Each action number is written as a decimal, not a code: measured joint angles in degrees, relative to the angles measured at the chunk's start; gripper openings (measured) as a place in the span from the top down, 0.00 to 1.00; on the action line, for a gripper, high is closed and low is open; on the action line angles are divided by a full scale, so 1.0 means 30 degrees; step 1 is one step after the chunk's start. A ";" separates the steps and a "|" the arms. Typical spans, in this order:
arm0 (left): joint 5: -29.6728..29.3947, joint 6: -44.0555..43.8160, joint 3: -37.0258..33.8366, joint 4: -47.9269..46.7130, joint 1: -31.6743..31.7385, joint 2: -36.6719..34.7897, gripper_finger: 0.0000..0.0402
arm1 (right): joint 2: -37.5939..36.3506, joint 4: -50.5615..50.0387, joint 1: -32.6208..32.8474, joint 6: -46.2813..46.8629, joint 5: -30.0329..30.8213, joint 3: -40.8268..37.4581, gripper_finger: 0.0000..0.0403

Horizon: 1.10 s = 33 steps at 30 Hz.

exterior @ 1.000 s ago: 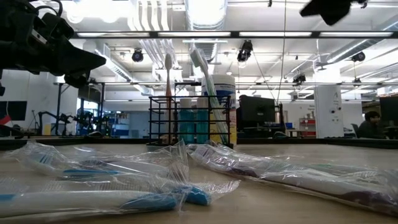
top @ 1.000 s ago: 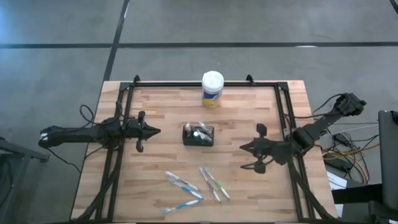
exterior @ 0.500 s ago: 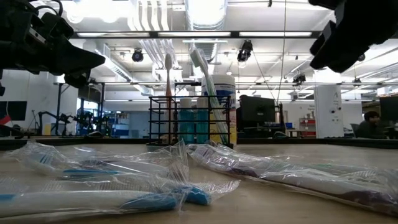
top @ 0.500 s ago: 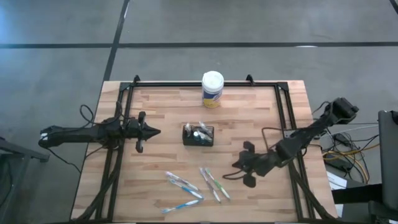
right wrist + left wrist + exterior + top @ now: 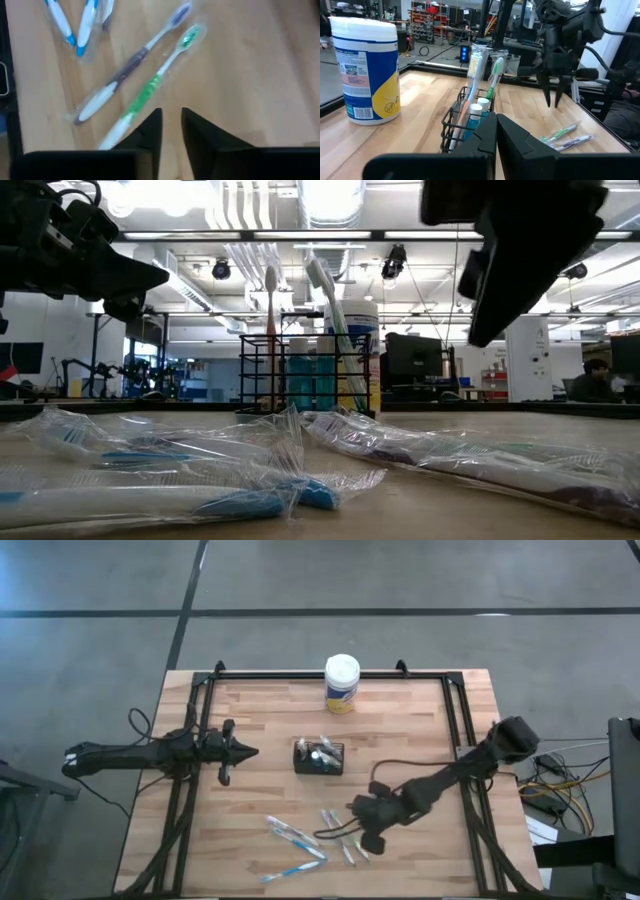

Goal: Pick & Place toothbrushing station
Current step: Put the green toothbrush into the black wire organizer

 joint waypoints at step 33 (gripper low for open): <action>0.0417 -0.0218 -0.0002 -0.0134 0.0000 0.0007 0.97 | 0.6010 -0.3451 -0.0956 -0.1246 -0.3588 0.4109 0.68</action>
